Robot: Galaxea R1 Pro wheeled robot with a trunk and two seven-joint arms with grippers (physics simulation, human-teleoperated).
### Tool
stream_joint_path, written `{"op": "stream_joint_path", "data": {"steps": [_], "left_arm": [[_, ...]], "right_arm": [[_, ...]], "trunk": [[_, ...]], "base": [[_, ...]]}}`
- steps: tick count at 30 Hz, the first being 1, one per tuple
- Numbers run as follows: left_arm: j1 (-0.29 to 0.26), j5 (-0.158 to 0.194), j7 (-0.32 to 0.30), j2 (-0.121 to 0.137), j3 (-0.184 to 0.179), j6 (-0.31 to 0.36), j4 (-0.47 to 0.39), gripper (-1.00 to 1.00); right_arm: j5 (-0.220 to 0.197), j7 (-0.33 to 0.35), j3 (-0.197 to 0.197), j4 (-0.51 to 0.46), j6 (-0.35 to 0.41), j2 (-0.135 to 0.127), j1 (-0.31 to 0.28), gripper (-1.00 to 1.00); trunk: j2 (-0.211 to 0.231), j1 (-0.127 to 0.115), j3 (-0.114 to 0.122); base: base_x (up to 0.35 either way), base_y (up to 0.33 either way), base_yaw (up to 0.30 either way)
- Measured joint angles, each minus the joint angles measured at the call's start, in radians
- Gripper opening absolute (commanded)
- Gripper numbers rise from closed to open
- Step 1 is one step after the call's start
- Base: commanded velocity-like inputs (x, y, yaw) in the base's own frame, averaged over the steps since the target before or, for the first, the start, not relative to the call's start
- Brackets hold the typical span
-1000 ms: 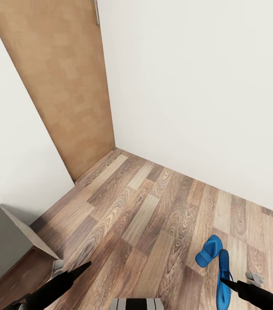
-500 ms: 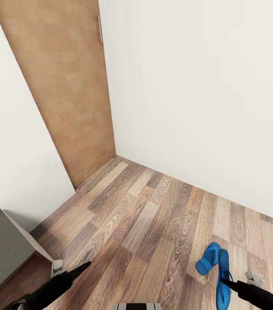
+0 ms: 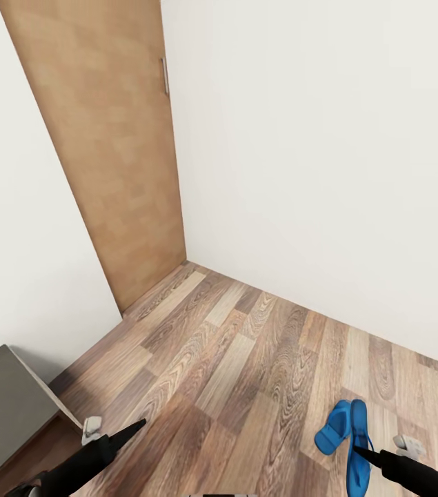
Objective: In the bedroom, move the book from the bed onto either nightstand, and place the two sandals side by side next to the bed.
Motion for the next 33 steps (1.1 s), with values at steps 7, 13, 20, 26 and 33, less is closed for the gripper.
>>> {"op": "stream_joint_path", "data": {"steps": [7,13,20,26,33], "left_arm": [[0.000,-0.001,0.001,-0.001,0.000,0.000,0.000,1.00],[0.000,-0.001,0.001,-0.001,0.000,0.000,0.000,1.00],[0.001,-0.001,0.002,-0.002,0.000,0.000,0.000,1.00],[0.001,-0.001,0.003,-0.002,0.000,0.000,0.000,1.00],[0.003,-0.001,0.003,-0.002,0.000,0.000,0.000,1.00]], "right_arm": [[0.000,-0.001,0.000,0.000,0.000,0.001,0.000,-1.00],[0.000,-0.001,0.000,0.000,0.000,0.001,0.000,-1.00],[0.000,-0.001,0.000,0.000,0.000,0.001,0.000,-1.00],[0.000,-0.001,0.000,0.000,0.000,0.001,0.000,-1.00],[0.000,-0.002,0.000,0.000,0.000,0.001,0.000,-1.00]], "trunk": [[0.002,-0.003,0.027],[0.003,-0.006,0.050],[0.005,-0.009,0.077],[0.006,-0.012,0.101],[0.008,-0.015,0.128]], "base": [[0.000,0.000,0.000],[0.000,0.000,0.000],[0.000,0.000,0.000],[0.000,0.000,0.000],[0.000,0.000,0.000]]}}
